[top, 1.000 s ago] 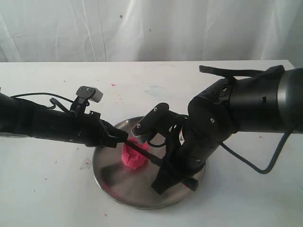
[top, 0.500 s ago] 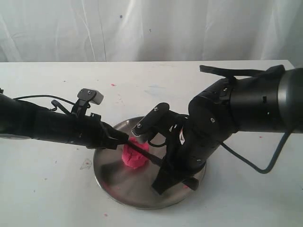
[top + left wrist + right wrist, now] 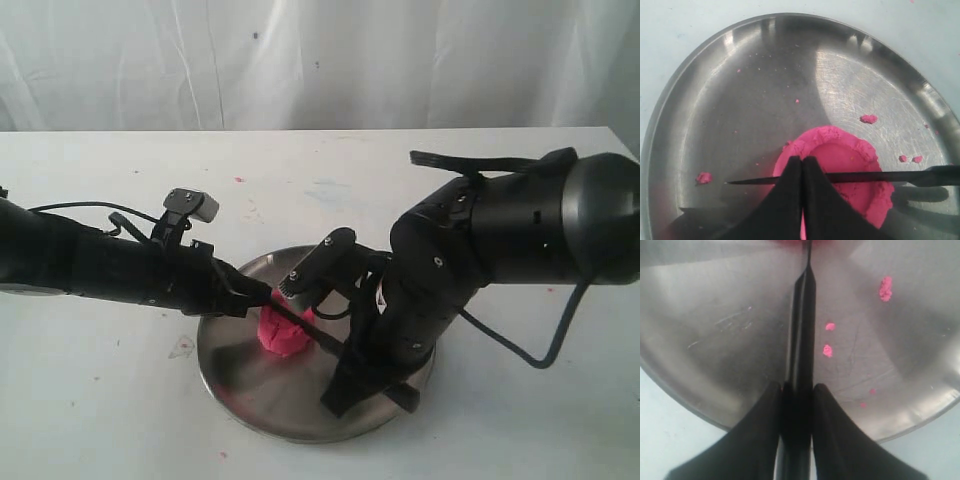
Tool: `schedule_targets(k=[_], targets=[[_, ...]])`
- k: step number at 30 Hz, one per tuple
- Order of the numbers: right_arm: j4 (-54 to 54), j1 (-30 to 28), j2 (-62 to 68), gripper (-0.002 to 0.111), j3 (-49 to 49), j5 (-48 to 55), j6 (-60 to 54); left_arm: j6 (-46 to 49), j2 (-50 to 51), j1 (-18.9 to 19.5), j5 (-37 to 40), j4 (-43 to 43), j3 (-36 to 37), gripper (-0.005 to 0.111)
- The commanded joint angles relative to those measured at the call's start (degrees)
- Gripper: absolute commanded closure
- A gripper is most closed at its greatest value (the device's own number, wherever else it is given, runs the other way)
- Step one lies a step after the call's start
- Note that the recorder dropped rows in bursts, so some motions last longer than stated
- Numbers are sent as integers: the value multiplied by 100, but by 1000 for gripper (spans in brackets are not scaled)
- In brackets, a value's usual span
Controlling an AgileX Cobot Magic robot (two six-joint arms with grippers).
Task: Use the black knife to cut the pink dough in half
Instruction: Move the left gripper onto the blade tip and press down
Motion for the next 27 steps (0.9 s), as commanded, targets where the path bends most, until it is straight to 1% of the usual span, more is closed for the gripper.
schedule_targets(k=[1, 11, 18, 27], targets=[[0, -16, 23, 108, 16, -82, -70, 14, 52, -25, -62, -129, 19, 107], [0, -16, 0, 108, 5, -41, -70, 20, 52, -25, -94, -129, 19, 107], [0, -16, -245, 108, 5, -44, -70, 65, 79, -25, -130, -129, 19, 107], [0, -16, -184, 108, 5, -89, -70, 131, 79, -25, -220, -129, 19, 107]])
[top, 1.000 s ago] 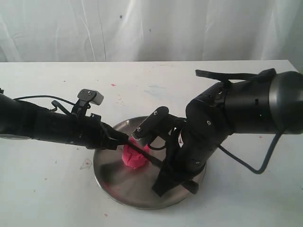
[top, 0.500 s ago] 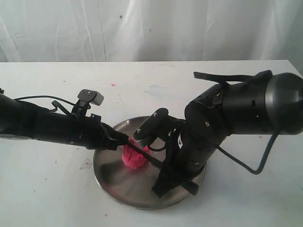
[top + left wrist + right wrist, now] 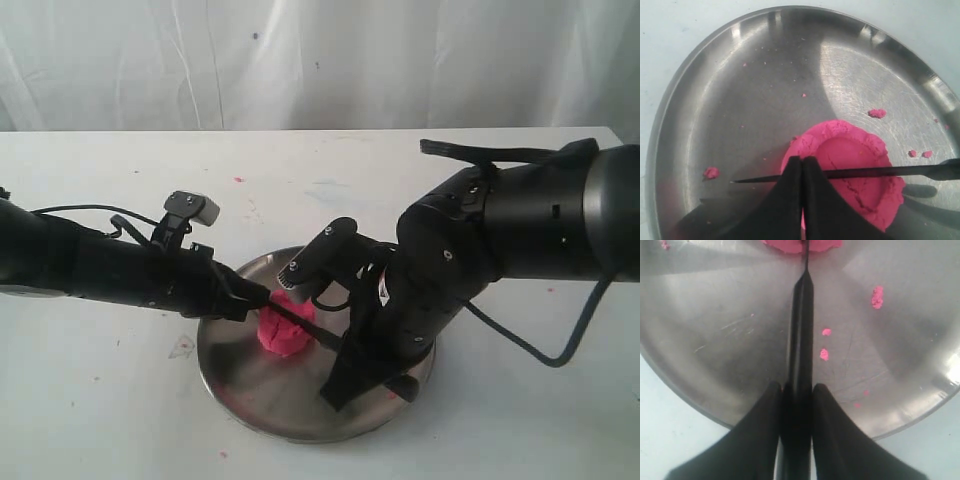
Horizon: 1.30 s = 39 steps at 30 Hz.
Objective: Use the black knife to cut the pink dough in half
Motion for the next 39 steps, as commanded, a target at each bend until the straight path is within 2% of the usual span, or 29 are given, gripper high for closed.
schedule_targets(k=[1, 11, 19, 39], targets=[[0, -16, 14, 108, 5, -79, -59, 39, 43, -25, -128, -129, 19, 107], [0, -16, 76, 108, 15, -182, -59, 39, 20, -25, -129, -129, 9, 107], [0, -16, 87, 108, 15, -182, -59, -2, -654, -14, -453, -129, -183, 107], [0, -16, 88, 108, 15, -135, -59, 180, 43, -24, -265, -129, -258, 107]])
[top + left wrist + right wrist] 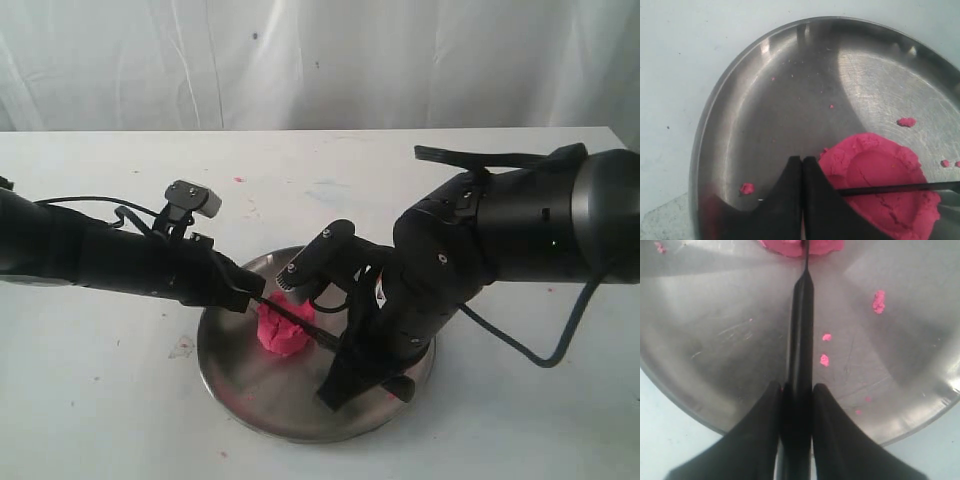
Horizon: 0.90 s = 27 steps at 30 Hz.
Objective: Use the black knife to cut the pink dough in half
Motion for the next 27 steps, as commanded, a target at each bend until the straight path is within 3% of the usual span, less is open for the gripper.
schedule_targets(k=[1, 27], targets=[[0, -16, -4, 108, 15, -13, -59, 43, 30, -24, 120, -129, -28, 107], [0, -16, 211, 108, 15, -134, -59, 29, 30, -24, 130, -129, -28, 107]])
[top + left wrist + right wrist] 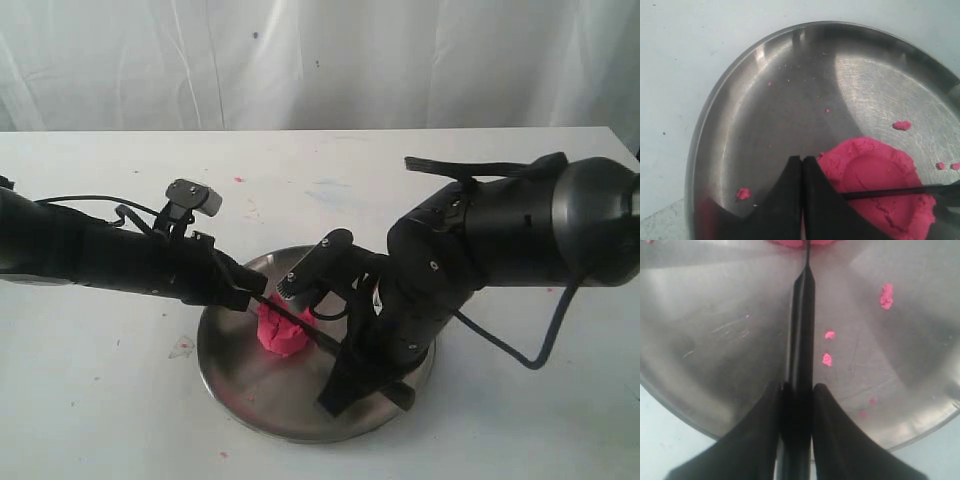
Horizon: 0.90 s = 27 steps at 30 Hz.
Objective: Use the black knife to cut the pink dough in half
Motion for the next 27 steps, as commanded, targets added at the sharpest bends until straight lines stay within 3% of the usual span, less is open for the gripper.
schedule_targets(k=[1, 27], targets=[[-14, -16, 15, 108, 15, -107, -59, 6, 17, -24, 46, -129, -2, 107], [-14, -16, -28, 108, 4, -142, -59, -134, 283, -24, 179, -129, -2, 107]])
